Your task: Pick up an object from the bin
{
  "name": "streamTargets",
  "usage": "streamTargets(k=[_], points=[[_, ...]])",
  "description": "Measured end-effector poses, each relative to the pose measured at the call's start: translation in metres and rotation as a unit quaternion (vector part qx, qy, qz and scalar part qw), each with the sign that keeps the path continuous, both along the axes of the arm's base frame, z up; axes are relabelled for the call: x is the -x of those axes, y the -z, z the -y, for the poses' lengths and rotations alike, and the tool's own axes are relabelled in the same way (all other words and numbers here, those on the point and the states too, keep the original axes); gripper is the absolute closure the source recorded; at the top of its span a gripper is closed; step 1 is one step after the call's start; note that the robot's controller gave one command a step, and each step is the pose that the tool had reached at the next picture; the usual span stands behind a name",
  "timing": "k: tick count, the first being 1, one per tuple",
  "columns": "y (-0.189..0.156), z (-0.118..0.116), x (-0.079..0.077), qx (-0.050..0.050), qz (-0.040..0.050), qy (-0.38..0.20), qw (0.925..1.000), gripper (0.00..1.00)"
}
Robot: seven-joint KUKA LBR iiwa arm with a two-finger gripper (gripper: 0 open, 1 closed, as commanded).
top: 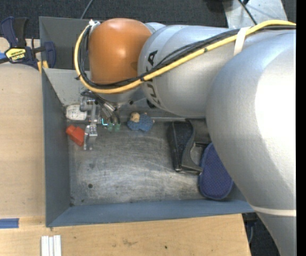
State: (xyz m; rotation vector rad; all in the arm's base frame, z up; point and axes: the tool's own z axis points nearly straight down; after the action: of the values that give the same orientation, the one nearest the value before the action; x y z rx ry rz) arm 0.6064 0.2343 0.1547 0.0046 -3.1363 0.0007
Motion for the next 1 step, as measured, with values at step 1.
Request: streamTargets(k=[1], points=[[0.0795, 0.0101, 0.0107, 0.001, -0.0003, -0.029, 0.9996, 0.0]])
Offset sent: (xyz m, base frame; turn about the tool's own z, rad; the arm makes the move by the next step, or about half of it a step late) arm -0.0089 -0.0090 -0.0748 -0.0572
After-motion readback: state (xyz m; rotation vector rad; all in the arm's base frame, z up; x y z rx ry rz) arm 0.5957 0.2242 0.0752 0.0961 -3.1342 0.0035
